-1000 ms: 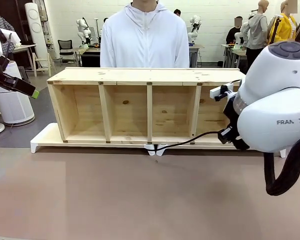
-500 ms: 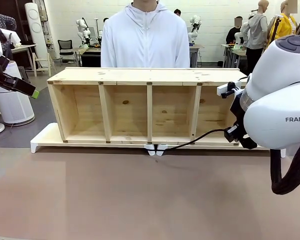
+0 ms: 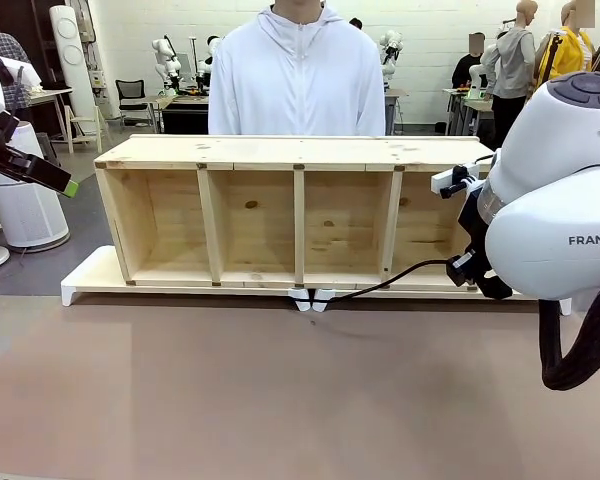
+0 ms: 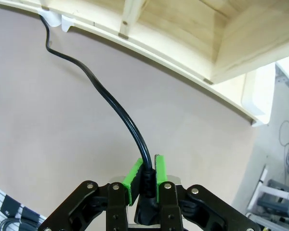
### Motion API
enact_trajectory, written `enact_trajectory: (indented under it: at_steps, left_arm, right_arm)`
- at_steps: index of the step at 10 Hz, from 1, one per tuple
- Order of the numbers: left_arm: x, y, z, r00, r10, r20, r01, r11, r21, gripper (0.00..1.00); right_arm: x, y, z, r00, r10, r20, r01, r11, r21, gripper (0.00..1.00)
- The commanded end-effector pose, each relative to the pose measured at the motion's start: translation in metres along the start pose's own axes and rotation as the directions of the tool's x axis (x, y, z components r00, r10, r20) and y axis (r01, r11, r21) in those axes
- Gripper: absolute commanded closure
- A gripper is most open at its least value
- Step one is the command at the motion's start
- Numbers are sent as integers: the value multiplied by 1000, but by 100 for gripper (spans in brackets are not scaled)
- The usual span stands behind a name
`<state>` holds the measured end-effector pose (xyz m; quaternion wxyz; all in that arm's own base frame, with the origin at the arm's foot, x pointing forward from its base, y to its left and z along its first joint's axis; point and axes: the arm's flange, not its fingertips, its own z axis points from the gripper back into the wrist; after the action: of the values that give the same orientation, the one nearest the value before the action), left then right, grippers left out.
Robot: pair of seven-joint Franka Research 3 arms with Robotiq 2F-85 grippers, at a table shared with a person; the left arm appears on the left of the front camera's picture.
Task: Perform cable management.
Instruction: Pull the grasped Power Cable to the location of the Power Strip.
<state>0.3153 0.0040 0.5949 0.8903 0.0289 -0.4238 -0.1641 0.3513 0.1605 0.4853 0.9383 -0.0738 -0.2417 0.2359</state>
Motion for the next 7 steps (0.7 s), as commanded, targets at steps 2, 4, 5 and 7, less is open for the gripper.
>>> enact_trajectory:
  at_steps: [2,4,5,7]
  left_arm:
    - [1,1,-2,1000,2,7,-2,1000,3,0]
    - [1,1,-2,1000,2,7,-2,1000,3,0]
    - [1,1,-2,1000,2,7,-2,1000,3,0]
    - [1,1,-2,1000,2,7,-2,1000,3,0]
  right_arm:
    - [-37,-64,-2,991,-122,-50,121,992,-34,86]
    - [-60,-120,11,968,-244,-61,240,969,-66,86]
    - [-67,-139,18,958,-279,-63,274,959,-79,86]
    - [-74,-167,22,944,-324,-57,318,943,-95,86]
